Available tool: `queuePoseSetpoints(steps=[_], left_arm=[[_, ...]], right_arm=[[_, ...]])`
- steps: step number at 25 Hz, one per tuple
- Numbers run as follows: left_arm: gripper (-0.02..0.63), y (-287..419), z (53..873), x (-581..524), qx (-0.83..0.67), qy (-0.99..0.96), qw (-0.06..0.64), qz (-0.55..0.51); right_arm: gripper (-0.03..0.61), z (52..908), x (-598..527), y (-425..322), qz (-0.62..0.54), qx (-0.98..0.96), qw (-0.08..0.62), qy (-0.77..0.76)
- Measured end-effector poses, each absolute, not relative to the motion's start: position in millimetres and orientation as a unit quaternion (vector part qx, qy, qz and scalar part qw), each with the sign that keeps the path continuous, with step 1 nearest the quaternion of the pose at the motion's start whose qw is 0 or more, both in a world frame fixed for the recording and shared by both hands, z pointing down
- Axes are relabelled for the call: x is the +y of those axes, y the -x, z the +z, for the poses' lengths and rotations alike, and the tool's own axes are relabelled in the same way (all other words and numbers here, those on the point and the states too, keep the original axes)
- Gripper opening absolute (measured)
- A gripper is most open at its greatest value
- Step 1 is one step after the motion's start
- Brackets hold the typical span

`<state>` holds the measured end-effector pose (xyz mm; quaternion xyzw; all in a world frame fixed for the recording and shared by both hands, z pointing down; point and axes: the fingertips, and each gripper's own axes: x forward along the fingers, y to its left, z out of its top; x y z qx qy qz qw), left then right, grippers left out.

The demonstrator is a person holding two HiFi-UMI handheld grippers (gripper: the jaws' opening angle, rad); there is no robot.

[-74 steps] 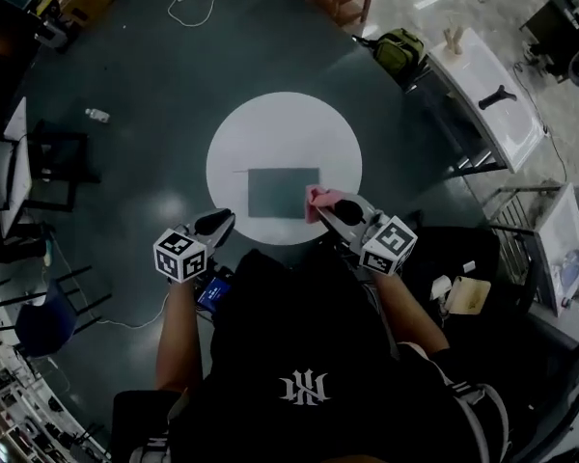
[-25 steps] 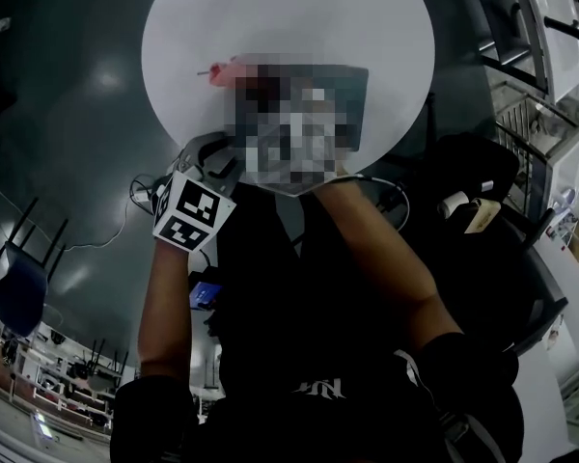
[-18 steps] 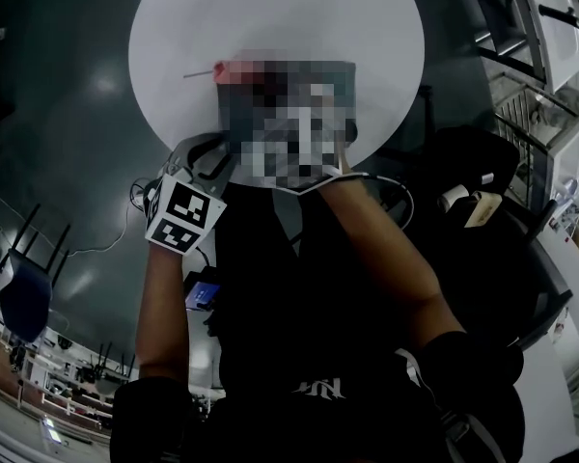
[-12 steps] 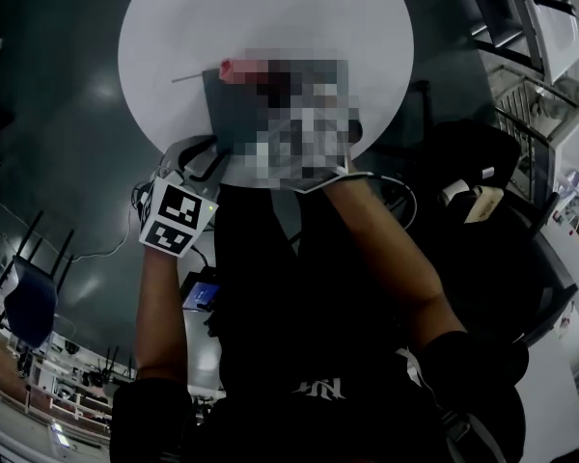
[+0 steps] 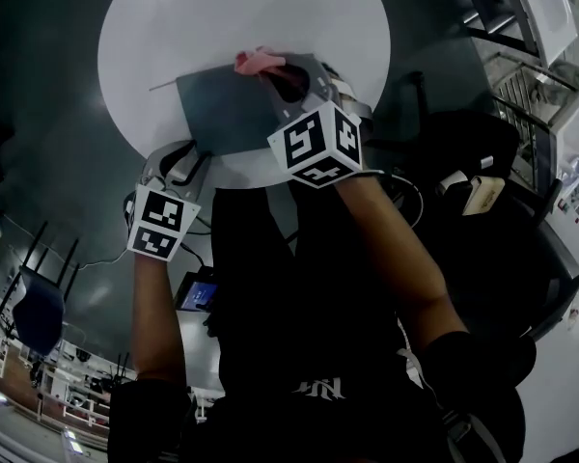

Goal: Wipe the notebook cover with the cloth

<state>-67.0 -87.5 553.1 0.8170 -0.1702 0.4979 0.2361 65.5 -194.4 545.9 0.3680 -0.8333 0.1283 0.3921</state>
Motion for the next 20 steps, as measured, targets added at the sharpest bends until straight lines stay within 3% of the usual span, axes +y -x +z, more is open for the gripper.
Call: queuePoseSetpoints(steps=[15,20], left_arm=[[0.11,67.2,552.2,-83.5,-0.178,-0.816,0.233,0.499],[0.11,69.5,555.3,-87.0,-0.175,-0.823,0.231,0.488]], right_arm=[[0.029,558.5,-181.3,-154.3,0.175,-0.777,0.434,-0.421],[0.029,523.0,-195.0,-159.1,0.186,-0.782,0.371,-0.466]])
